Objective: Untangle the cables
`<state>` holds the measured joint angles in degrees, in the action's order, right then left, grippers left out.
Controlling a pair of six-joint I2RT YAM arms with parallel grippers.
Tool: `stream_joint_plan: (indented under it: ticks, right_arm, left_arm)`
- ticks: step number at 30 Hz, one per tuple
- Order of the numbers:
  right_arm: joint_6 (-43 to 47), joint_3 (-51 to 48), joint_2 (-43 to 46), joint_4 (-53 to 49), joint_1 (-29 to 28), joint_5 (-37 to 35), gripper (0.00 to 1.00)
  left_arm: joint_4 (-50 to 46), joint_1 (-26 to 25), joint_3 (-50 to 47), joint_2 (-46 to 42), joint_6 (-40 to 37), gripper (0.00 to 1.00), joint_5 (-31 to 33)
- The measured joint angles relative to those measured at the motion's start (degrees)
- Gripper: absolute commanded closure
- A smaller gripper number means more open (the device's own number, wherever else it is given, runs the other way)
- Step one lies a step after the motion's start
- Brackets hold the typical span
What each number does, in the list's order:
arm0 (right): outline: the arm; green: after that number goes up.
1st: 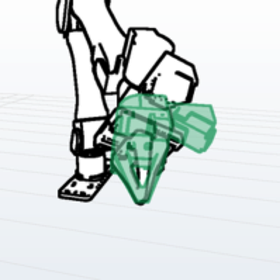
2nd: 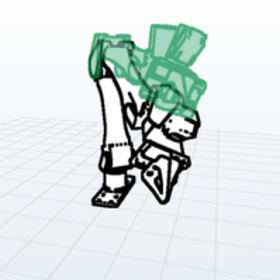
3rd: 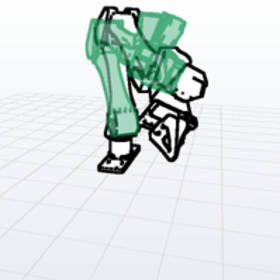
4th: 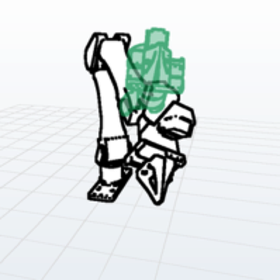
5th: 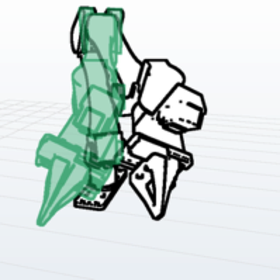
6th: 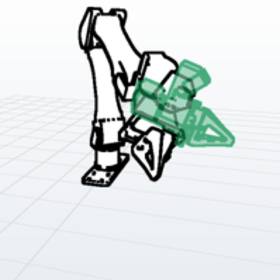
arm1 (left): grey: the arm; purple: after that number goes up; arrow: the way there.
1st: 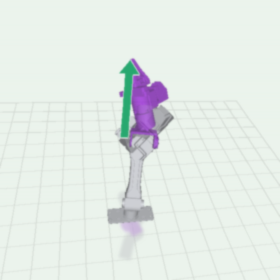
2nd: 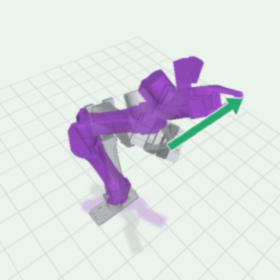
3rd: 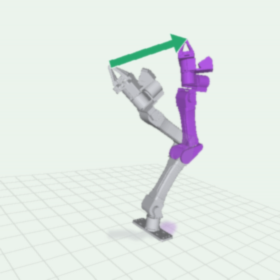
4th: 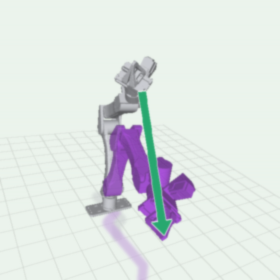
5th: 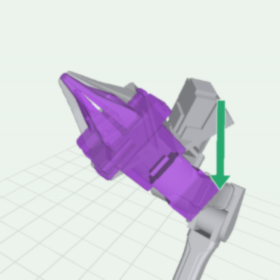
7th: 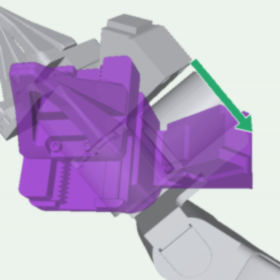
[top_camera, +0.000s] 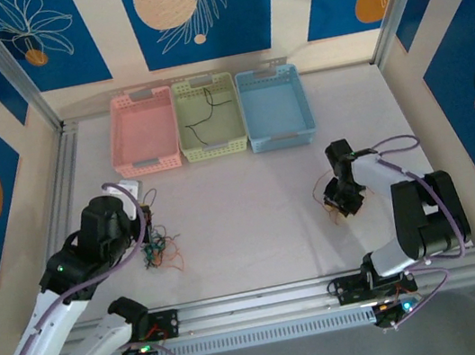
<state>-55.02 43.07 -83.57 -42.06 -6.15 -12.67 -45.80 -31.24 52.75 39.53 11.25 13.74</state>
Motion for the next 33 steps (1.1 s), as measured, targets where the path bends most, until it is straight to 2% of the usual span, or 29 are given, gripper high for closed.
stream_joint_plan:
  ticks: [1, 2, 8, 17, 23, 30, 33]
  right_arm:
    - [0.5, 0.4, 0.0, 0.0, 0.2, 0.2, 0.98]
    - [1.0, 1.1, 0.0, -0.2, 0.3, 0.4, 1.00]
    - [4.1, 11.8, 0.0, -2.5, 0.4, 0.2, 1.00]
    - [8.2, 40.0, -2.8, -3.6, -2.1, -1.3, 1.00]
    - [8.8, 60.9, -14.9, -4.0, -3.5, -0.5, 1.00]
    - [7.1, 85.4, -37.8, -7.1, -3.9, 3.1, 1.00]
    - [6.3, 91.6, -46.1, -7.7, -4.0, 4.2, 1.00]
  left_arm:
    - [0.0, 0.2, 0.0, 0.1, 0.0, 1.00, 0.1]
    - [0.0, 0.4, 0.0, 0.1, 0.0, 1.00, 0.3]
    - [0.0, 2.3, 0.0, 1.3, 0.0, 1.00, 1.0]
    - [0.0, 5.4, 0.0, 4.2, 0.0, 1.00, 1.3]
    - [0.0, 5.9, 0.0, 4.4, 0.0, 1.00, 1.3]
    - [0.0, 6.3, 0.0, 4.4, 0.0, 1.00, 1.4]
    - [0.0, 6.4, 0.0, 4.4, 0.0, 1.00, 1.4]
